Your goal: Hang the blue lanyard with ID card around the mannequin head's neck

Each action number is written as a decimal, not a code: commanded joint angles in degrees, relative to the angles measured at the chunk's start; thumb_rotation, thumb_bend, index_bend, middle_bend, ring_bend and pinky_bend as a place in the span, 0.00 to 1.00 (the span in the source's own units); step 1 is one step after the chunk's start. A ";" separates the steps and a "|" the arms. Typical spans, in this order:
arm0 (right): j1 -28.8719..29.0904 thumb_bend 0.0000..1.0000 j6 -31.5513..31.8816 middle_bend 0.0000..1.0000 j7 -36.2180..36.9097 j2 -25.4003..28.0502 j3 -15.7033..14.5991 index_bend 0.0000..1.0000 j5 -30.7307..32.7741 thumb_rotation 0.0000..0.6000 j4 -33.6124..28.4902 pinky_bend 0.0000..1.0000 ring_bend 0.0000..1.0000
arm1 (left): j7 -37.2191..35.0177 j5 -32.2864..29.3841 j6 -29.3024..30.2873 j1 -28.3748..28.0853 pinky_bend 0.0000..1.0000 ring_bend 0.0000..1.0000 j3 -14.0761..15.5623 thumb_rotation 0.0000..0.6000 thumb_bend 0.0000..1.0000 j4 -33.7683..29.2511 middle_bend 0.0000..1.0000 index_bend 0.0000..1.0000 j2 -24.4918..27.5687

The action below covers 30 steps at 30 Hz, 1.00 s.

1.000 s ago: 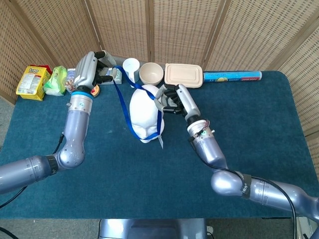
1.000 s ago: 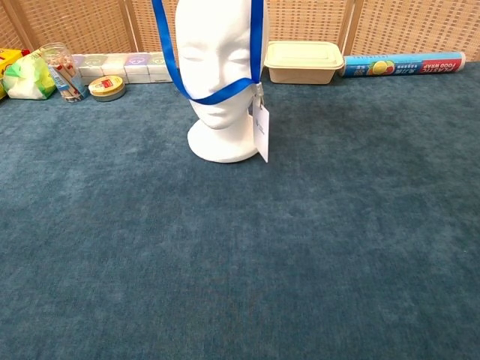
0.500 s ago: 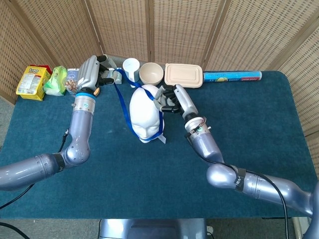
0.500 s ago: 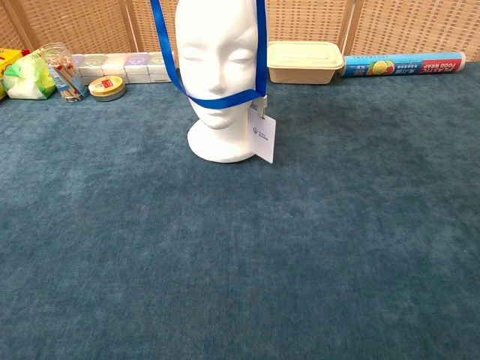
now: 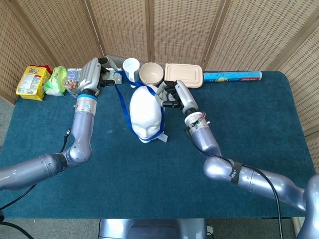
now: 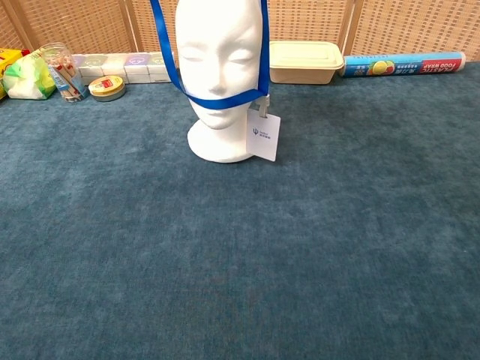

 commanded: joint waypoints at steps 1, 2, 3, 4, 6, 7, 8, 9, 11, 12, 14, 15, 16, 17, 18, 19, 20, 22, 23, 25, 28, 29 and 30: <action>0.71 0.51 -0.99 0.75 0.11 -0.70 -0.17 0.66 0.10 0.95 1.54 1.00 0.96 | -0.03 0.16 -0.10 0.04 1.00 1.00 0.04 1.00 0.46 0.18 1.00 0.60 -0.19; 0.85 0.51 -1.20 0.75 0.11 -0.80 -0.20 0.66 0.03 0.95 1.98 1.00 0.96 | -0.04 0.20 -0.16 0.07 1.00 1.00 0.06 1.00 0.46 0.24 1.00 0.60 -0.25; 0.97 0.51 -1.35 0.75 0.19 -0.94 -0.16 0.66 0.00 0.95 2.39 1.00 0.96 | -0.04 0.25 -0.21 0.11 1.00 1.00 0.08 1.00 0.46 0.28 1.00 0.60 -0.30; 1.14 0.51 -1.63 0.75 0.38 -1.15 -0.07 0.66 0.04 0.95 2.96 1.00 0.96 | -0.01 0.35 -0.25 0.16 1.00 1.00 0.11 1.00 0.46 0.34 1.00 0.60 -0.36; 1.46 0.51 -2.45 0.75 0.49 -1.45 -0.23 0.66 -0.08 0.94 4.25 1.00 0.96 | 0.16 1.15 -0.13 0.48 1.00 1.00 0.66 1.00 0.46 0.33 1.00 0.60 -0.49; 1.49 0.51 -2.64 0.75 0.52 -1.53 -0.35 0.66 -0.17 0.94 4.53 1.00 0.96 | 0.16 1.51 -0.05 0.63 1.00 1.00 0.87 1.00 0.46 0.40 1.00 0.60 -0.57; 1.51 0.51 -2.92 0.75 0.55 -1.53 -0.45 0.66 -0.21 0.95 4.83 1.00 0.95 | 0.17 1.77 -0.02 0.75 1.00 1.00 1.04 1.00 0.46 0.52 1.00 0.60 -0.69; 1.52 0.51 -3.10 0.74 0.64 -1.56 -0.50 0.66 -0.24 0.95 5.23 1.00 0.95 | 0.19 1.92 -0.14 0.89 1.00 1.00 1.23 1.00 0.46 0.66 1.00 0.60 -0.83; 1.53 0.51 -3.38 0.74 0.76 -1.53 -0.56 0.66 -0.33 0.95 5.94 1.00 0.94 | 0.14 2.19 -0.38 1.14 1.00 1.00 1.44 1.00 0.46 0.75 1.00 0.60 -1.02; 1.49 0.51 -3.42 0.74 0.89 -1.51 -0.53 0.66 -0.32 0.94 6.13 1.00 0.94 | 0.12 2.37 -0.42 1.25 1.00 1.00 1.52 1.00 0.46 0.76 1.00 0.60 -1.07; 1.26 0.51 -3.54 0.74 1.09 -1.33 -0.61 0.66 -0.46 0.94 6.20 1.00 0.94 | 0.18 2.83 -0.44 1.49 1.00 1.00 1.76 1.00 0.46 0.76 1.00 0.60 -1.15; 1.22 0.51 -3.66 0.74 1.06 -1.23 -0.71 0.66 -0.54 0.94 6.26 1.00 0.94 | 0.20 2.97 -0.44 1.58 1.00 1.00 1.82 1.00 0.46 0.80 1.00 0.60 -1.19; 1.21 0.50 -3.75 0.74 1.02 -1.16 -0.80 0.66 -0.66 0.94 6.37 1.00 0.93 | 0.24 3.08 -0.51 1.66 1.00 1.00 1.88 1.00 0.46 0.81 1.00 0.60 -1.21; 1.18 0.50 -3.92 0.73 1.01 -1.10 -0.91 0.66 -0.76 0.94 6.44 1.00 0.92 | 0.27 3.13 -0.61 1.74 1.00 1.00 1.91 1.00 0.46 0.77 1.00 0.60 -1.20; 1.11 0.50 -4.20 0.72 1.10 -0.99 -0.95 0.66 -0.90 0.94 6.41 1.00 0.91 | 0.38 3.13 -0.74 1.82 1.00 1.00 1.98 1.00 0.45 0.66 1.00 0.60 -1.17; 1.03 0.50 -4.64 0.70 1.30 -0.82 -0.93 0.65 -1.08 0.94 6.50 1.00 0.89 | 0.73 3.14 -1.15 1.96 1.00 1.00 2.29 1.00 0.44 0.37 1.00 0.60 -1.01; 0.98 0.50 -4.90 0.68 1.39 -0.72 -1.00 0.63 -1.24 0.94 6.64 1.00 0.87 | 1.05 3.01 -1.46 2.06 1.00 0.97 2.48 1.00 0.43 0.09 0.98 0.60 -0.82; 0.85 0.50 -5.79 0.65 1.67 -0.50 -1.19 0.60 -1.39 0.94 7.00 0.98 0.83 | 2.22 2.42 -2.45 2.24 0.99 0.87 3.12 1.00 0.39 -0.97 0.89 0.60 -0.14; 0.80 0.50 -6.12 0.63 1.82 -0.45 -1.26 0.58 -1.46 0.94 7.19 0.96 0.82 | 2.63 2.31 -2.64 2.31 0.96 0.80 3.33 1.00 0.37 -1.38 0.82 0.59 0.14; 0.73 0.51 -6.84 0.61 1.99 -0.32 -1.59 0.57 -1.72 0.94 7.51 0.92 0.79 | 3.44 1.92 -3.08 2.45 0.86 0.69 3.71 1.00 0.35 -2.30 0.73 0.54 0.77; 0.70 0.51 -7.64 0.59 2.15 -0.28 -2.07 0.54 -1.71 0.94 8.00 0.88 0.75 | 4.50 0.90 -3.99 2.47 0.65 0.53 4.11 1.00 0.33 -3.47 0.61 0.43 1.65; 0.71 0.51 -8.13 0.57 2.24 -0.26 -2.25 0.52 -1.55 0.94 8.19 0.86 0.74 | 4.75 0.50 -4.43 2.48 0.57 0.48 4.22 1.00 0.33 -3.85 0.57 0.39 1.94; 0.72 0.51 -8.74 0.56 2.35 -0.21 -2.49 0.51 -1.33 0.94 8.58 0.85 0.72 | 5.31 -0.03 -4.99 2.47 0.52 0.44 4.56 1.00 0.32 -4.26 0.54 0.37 2.36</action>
